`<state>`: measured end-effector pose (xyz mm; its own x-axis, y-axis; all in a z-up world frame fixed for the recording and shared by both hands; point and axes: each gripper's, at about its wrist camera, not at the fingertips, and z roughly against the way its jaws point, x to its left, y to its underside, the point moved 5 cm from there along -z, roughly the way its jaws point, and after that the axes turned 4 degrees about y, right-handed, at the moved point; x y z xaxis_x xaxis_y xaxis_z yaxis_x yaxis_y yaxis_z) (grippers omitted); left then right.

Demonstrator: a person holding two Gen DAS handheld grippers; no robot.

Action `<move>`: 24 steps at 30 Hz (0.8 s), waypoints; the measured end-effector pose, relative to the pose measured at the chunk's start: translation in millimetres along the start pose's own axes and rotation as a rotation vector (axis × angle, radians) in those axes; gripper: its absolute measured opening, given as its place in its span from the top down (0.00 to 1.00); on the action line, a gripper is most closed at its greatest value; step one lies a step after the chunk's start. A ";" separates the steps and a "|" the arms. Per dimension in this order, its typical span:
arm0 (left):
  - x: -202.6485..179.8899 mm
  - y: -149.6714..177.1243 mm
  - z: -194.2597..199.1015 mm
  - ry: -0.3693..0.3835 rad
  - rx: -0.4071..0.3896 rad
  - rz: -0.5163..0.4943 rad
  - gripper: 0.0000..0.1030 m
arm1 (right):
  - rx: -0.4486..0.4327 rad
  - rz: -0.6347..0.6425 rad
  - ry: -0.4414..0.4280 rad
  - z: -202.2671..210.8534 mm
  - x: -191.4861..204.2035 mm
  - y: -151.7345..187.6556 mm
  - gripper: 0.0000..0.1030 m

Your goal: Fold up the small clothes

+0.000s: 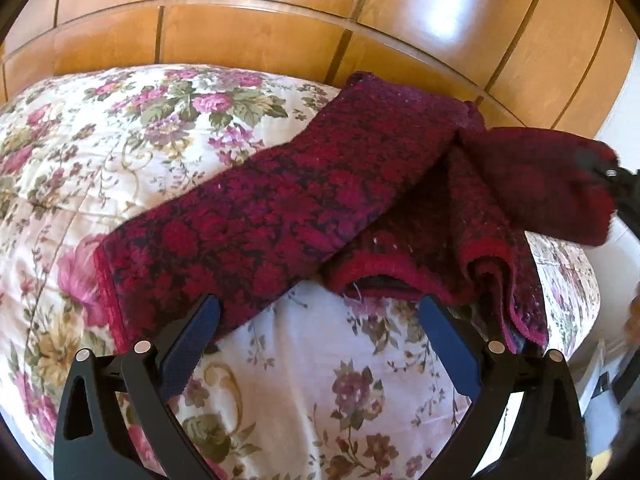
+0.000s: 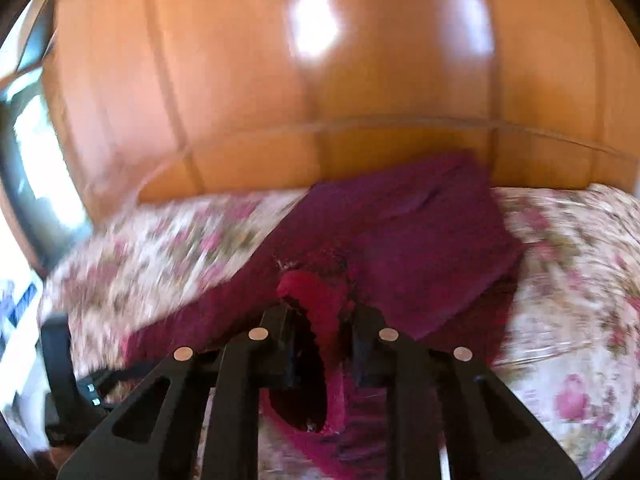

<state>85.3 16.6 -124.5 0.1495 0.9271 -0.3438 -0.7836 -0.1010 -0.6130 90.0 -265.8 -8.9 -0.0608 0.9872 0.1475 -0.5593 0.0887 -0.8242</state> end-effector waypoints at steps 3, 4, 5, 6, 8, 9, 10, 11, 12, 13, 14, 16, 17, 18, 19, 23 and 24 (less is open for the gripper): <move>4.7 -9.8 2.0 -0.044 -0.032 -0.008 0.04 | -0.029 -0.089 0.152 8.0 -71.1 -18.7 0.87; 6.8 -13.0 3.1 -0.056 -0.038 -0.017 0.04 | -0.029 -0.115 0.203 9.0 -93.7 -21.7 0.87; 9.0 -15.5 3.6 -0.065 -0.039 -0.025 0.04 | -0.031 -0.142 0.264 8.8 -122.0 -24.7 0.87; 10.9 -17.0 3.8 -0.073 -0.037 -0.035 0.04 | -0.029 -0.162 0.317 8.0 -145.2 -26.3 0.87; 14.7 -18.0 1.8 -0.107 -0.027 -0.078 0.04 | -0.013 -0.210 0.420 -0.1 -192.0 -29.3 0.87; 16.3 -17.9 0.8 -0.125 -0.022 -0.098 0.04 | -0.003 -0.236 0.467 -4.8 -214.6 -31.0 0.88; 18.5 -18.3 -2.2 -0.154 -0.015 -0.129 0.04 | 0.008 -0.261 0.508 -8.1 -236.1 -31.6 0.88; 20.4 -18.4 -4.5 -0.173 -0.011 -0.148 0.04 | 0.022 -0.291 0.560 -12.4 -262.8 -32.1 0.88; 23.5 -20.0 -7.8 -0.200 -0.010 -0.166 0.04 | 0.034 -0.306 0.606 -17.2 -281.9 -32.5 0.88; 27.0 -21.3 -10.5 -0.215 -0.009 -0.173 0.07 | 0.041 -0.314 0.639 -18.6 -296.3 -31.1 0.88; 29.6 -22.6 -14.1 -0.219 -0.002 -0.177 0.15 | 0.054 -0.331 0.683 -22.3 -314.7 -29.9 0.88; 32.6 -24.4 -22.5 -0.199 0.022 -0.179 0.24 | 0.077 -0.357 0.747 -26.5 -340.2 -27.1 0.88; 32.5 -25.5 -26.7 -0.200 0.027 -0.193 0.31 | 0.090 -0.367 0.771 -29.2 -352.1 -25.7 0.88; 31.0 -25.5 -30.0 -0.199 0.032 -0.212 0.39 | 0.104 -0.373 0.779 -31.9 -359.0 -24.2 0.85; 27.6 -25.6 -34.1 -0.177 0.048 -0.230 0.59 | 0.117 -0.379 0.778 -33.7 -361.1 -21.0 0.75; 25.2 -42.8 -33.1 -0.165 0.025 -0.227 0.81 | 0.093 -0.358 0.775 -33.2 -347.5 -13.1 0.35; 27.6 -50.3 -31.4 -0.157 0.014 -0.212 0.82 | 0.096 -0.353 0.768 -34.9 -343.3 -12.8 0.29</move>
<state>147.8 36.0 -125.6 0.2167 0.9718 -0.0929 -0.7530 0.1058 -0.6495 146.8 -601.2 -68.1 0.6887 0.7231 -0.0533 -0.5101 0.4310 -0.7444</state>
